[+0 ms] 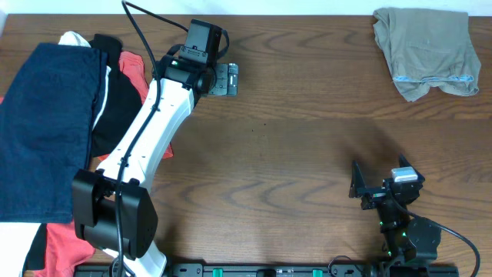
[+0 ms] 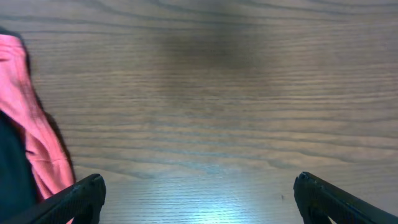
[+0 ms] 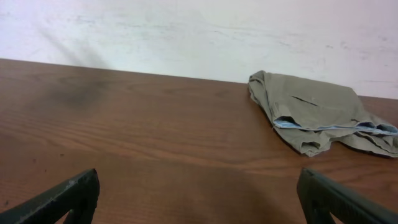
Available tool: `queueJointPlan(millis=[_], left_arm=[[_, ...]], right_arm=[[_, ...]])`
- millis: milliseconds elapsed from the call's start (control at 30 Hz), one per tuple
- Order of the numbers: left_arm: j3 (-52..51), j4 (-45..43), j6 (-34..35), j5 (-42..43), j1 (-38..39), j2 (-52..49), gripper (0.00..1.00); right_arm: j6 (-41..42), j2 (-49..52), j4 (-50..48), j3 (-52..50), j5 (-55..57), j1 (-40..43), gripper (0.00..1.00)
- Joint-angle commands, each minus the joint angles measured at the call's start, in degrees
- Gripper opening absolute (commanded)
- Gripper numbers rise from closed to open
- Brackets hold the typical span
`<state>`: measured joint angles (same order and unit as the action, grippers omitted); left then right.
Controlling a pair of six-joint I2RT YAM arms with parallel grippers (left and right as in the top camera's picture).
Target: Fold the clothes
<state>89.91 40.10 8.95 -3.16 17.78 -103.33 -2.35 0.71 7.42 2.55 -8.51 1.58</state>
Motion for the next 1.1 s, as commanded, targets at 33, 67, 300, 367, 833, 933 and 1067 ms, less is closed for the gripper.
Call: queueJointPlan(millis=[33, 67, 300, 367, 833, 933, 1067], left_arm=[[-2.43, -1.70, -0.94, -4.46, -0.63, 3.72, 0.98], [-3.65, -3.06, -0.94, -4.44, -1.09, 5.16, 0.98], [-22.45, -19.10, -0.94, -2.14, -6.56, 21.66, 0.98], [-30.64, -24.92, -0.94, 1.36, -9.99, 28.13, 0.98], [-76.41, -47.10, -5.11, 11.63, -25.49, 74.03, 0.98], [-81.24, -47.12, -5.97, 11.47, -25.49, 82.07, 0.98], [-84.89, -47.10, -6.82, 11.28, -25.49, 87.23, 0.98]], right_arm=[[-0.70, -0.42, -0.15, -0.50, 0.13, -0.79, 0.99], [-0.70, -0.42, -0.15, -0.50, 0.13, -0.79, 0.99], [-0.70, -0.44, -0.15, -0.50, 0.13, -0.79, 0.99], [-0.70, -0.42, -0.15, -0.50, 0.13, -0.79, 0.99], [-0.70, -0.42, -0.15, -0.50, 0.13, -0.79, 0.99], [-0.70, -0.42, -0.15, -0.50, 0.13, -0.79, 0.99], [-0.70, -0.42, -0.15, -0.50, 0.13, -0.79, 0.99]])
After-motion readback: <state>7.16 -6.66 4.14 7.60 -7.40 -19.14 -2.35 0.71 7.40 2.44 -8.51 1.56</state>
